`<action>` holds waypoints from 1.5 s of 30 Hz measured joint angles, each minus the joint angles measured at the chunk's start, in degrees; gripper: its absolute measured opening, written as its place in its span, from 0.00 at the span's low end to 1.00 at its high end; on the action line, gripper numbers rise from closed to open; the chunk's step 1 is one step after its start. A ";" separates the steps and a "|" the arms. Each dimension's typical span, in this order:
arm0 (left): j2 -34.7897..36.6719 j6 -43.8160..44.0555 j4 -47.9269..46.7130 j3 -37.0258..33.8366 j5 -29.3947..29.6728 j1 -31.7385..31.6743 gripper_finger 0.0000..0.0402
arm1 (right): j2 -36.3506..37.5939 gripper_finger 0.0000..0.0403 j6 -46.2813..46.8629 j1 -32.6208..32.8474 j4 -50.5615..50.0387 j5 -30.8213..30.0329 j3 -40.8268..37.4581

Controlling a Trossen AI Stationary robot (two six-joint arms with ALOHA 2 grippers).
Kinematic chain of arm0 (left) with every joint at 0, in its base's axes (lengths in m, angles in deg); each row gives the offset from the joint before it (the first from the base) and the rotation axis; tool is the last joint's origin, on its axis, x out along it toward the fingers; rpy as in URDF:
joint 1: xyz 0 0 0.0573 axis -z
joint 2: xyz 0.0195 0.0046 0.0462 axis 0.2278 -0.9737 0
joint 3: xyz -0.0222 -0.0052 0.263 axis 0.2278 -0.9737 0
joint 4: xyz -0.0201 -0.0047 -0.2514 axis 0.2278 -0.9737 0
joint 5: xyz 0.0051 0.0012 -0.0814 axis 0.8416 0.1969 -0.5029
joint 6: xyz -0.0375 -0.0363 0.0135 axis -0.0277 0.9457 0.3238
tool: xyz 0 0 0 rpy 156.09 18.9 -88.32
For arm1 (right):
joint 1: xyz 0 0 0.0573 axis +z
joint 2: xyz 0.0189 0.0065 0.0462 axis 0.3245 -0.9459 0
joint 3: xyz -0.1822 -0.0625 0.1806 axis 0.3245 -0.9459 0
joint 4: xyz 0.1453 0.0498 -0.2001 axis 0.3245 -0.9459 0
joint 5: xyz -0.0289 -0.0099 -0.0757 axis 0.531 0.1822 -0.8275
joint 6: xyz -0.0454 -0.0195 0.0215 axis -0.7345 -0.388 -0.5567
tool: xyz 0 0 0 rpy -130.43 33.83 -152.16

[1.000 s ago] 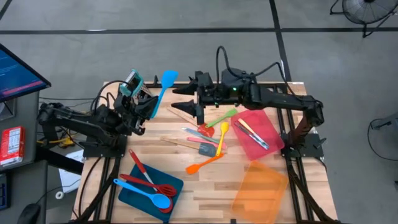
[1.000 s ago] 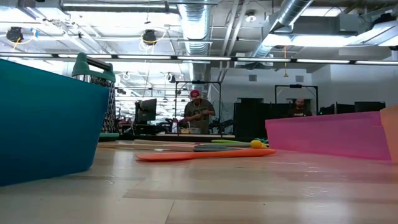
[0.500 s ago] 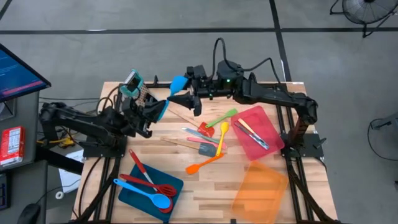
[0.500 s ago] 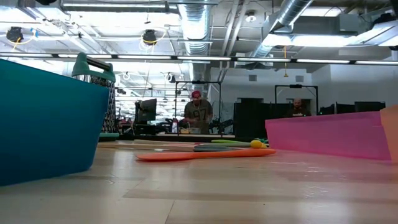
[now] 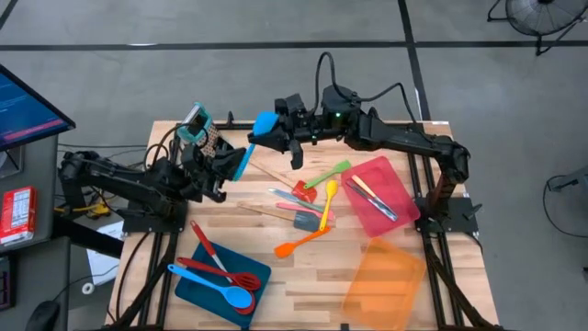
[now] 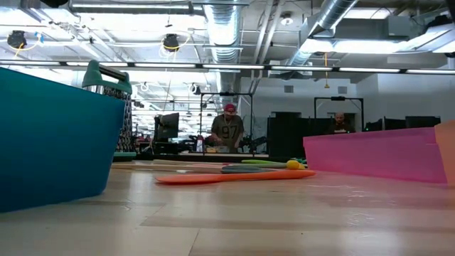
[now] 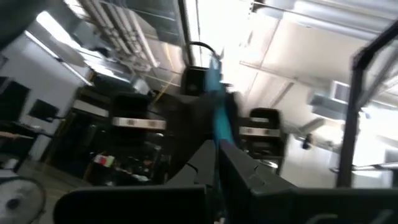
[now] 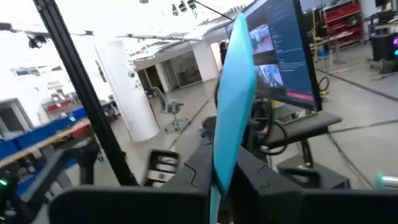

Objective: Pick & Place Kitchen Items
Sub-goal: Put the blue spatula into the orange bin

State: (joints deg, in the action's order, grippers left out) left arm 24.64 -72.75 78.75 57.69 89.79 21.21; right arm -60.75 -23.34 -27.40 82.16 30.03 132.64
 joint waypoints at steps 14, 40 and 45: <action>0.00 0.21 -0.07 0.00 -0.17 0.51 0.07 | 6.18 0.02 -0.24 -0.99 -25.16 -0.21 8.47; 0.02 10.86 -0.07 0.00 -7.25 3.55 0.07 | 21.96 0.02 33.17 53.04 -89.97 -41.65 -16.42; 0.02 12.01 -0.03 0.00 -9.29 3.57 0.04 | 17.61 0.02 32.76 57.47 -81.36 -33.24 -25.80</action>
State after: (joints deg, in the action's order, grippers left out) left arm 24.66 -60.75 78.72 57.69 80.50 24.78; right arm -43.14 9.42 30.08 0.80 -3.21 106.84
